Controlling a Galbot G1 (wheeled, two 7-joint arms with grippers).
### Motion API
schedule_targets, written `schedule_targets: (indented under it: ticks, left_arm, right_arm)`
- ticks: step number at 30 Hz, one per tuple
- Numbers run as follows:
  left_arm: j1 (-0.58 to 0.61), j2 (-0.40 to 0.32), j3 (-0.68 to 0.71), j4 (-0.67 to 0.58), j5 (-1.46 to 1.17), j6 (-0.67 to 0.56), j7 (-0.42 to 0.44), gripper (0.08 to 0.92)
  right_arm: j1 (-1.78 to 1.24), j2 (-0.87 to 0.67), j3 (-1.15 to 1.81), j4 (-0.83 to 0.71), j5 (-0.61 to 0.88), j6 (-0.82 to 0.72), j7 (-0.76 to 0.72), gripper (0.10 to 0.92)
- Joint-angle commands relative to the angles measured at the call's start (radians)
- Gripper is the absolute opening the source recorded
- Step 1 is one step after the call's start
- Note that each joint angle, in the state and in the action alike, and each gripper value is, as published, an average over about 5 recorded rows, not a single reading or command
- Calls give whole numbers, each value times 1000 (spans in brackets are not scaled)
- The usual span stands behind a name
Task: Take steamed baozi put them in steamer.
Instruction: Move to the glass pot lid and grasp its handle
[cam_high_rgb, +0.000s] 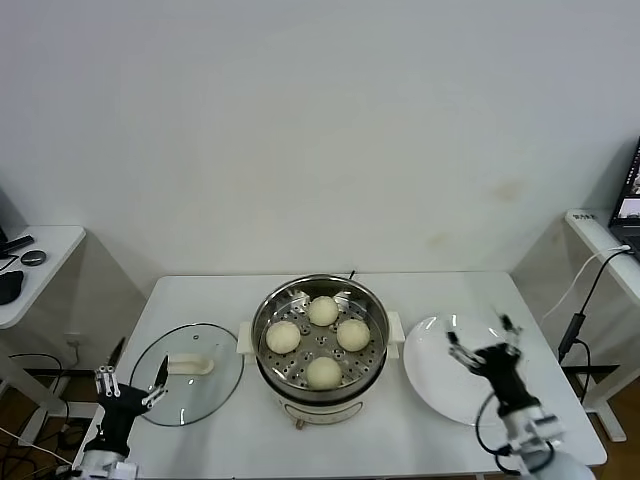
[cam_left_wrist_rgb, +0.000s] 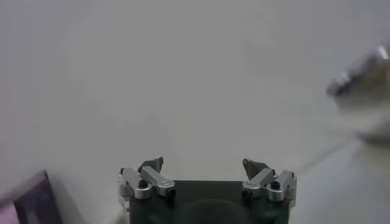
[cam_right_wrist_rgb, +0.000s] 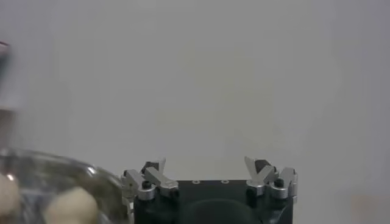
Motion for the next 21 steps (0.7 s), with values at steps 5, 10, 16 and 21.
schedule_targets:
  ticks: [5,10,16,21]
  left_arm:
    - [-68,105,-8,232,674,-95,-70,823]
    - [-140,129,30,283,700,-93,-67,823]
    - [-203,144,50,311,703,-88,-62,823]
    - [-248,147,76,335,701,-87,-62,823]
  right_arm:
    - [-119,138,144,74,31,26,20,823]
    - [-123,147,134,87,27,23,24,823]
    - [-134,155,128,101,23,28,25,823]
    - [-137,164,127,108,25,36,29,823]
